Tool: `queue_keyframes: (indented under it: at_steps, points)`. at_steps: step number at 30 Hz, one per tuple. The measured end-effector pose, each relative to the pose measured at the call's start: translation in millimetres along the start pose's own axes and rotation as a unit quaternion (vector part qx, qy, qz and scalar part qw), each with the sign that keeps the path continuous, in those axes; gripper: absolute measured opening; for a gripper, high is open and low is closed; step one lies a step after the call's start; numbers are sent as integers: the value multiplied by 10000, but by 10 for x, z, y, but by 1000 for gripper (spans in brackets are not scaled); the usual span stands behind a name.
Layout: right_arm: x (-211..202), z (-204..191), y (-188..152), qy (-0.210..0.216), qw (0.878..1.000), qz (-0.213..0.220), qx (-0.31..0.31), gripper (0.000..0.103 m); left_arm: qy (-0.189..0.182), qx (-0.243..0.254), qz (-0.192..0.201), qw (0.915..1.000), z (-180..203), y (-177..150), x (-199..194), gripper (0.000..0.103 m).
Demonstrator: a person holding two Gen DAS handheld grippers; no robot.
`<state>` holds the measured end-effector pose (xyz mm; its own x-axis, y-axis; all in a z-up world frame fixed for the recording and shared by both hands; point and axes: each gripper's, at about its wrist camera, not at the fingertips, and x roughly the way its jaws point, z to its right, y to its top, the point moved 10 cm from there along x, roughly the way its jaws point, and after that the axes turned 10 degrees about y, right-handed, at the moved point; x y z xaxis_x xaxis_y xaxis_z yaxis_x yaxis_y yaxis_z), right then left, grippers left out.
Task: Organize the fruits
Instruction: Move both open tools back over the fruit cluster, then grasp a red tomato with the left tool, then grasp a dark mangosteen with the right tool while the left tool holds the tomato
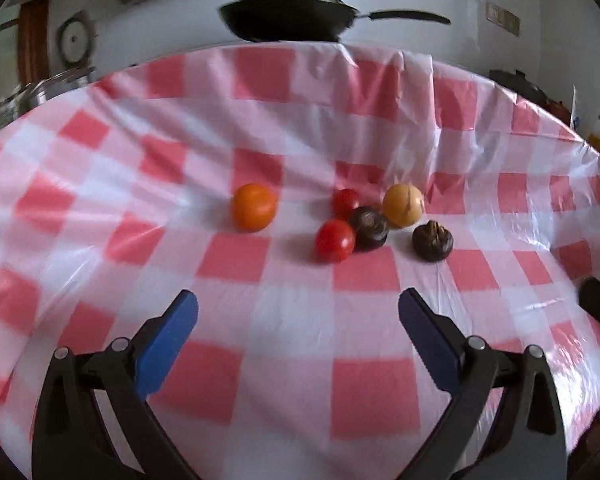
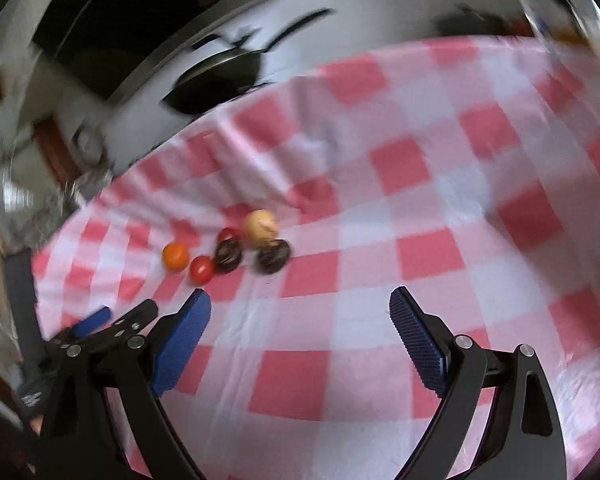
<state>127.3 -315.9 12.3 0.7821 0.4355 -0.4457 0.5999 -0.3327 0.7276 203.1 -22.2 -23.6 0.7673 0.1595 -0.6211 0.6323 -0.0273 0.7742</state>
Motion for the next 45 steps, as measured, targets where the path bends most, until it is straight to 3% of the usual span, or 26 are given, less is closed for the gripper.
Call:
queue_keyframes:
  at_steps: [3, 6, 10, 12, 16, 17, 18, 20, 23, 27, 30, 33, 35, 37, 41, 45]
  points:
    - [-93, -11, 93, 61, 9996, 242, -103, 88, -339, 426, -326, 9980, 167, 43, 228, 86]
    - [-64, -35, 55, 58, 9997, 206, -125, 88, -558, 685, -638, 9940, 312, 55, 455, 81]
    - [71, -38, -90, 41, 9999, -123, -71, 88, -472, 1226, -603, 9895, 405, 137, 651, 75]
    - [69, -50, -89, 42, 9999, -108, -98, 88, -555, 1293, -717, 9875, 404, 143, 753, 63]
    - [111, -52, -114, 57, 9998, -186, -80, 88, -996, 1303, -880, 9825, 419, 148, 867, 55]
    - [119, -51, -121, 77, 9997, -204, -70, 88, -1030, 1356, -863, 9816, 428, 150, 871, 49]
    - [128, -42, -129, 107, 9997, -226, -30, 88, -1115, 1376, -825, 9807, 444, 150, 865, 37]
    - [130, -31, -137, 129, 9997, -229, 16, 88, -1157, 1342, -784, 9810, 442, 142, 860, 33]
    - [108, -29, -146, 206, 9996, -203, 65, 88, -1215, 1179, -634, 9835, 404, 158, 768, 32]
    - [60, 6, -135, 293, 9994, -105, 172, 88, -1276, 410, -524, 9896, 200, 172, 505, 32]
    - [54, 33, -115, 269, 9994, -62, 220, 88, -1088, -200, -448, 9929, 54, 7, 226, 32]
    - [50, 11, -106, 201, 9997, -32, 151, 88, -854, -436, -370, 9947, -20, -188, 30, 32]
    - [110, -9, -111, 125, 9998, -126, 84, 88, -955, -708, -455, 9919, -39, -240, -54, 32]
    - [212, -38, -90, 8, 9998, -193, -9, 88, -1100, -901, -481, 9887, -39, -218, -76, 32]
    - [528, -165, -29, -481, 9961, -472, -573, 88, -927, -828, -275, 9919, -76, -152, -71, 32]
    - [1021, -295, 30, -919, 9869, -911, -959, 78, -983, -1085, -396, 9884, -218, -186, 47, 32]
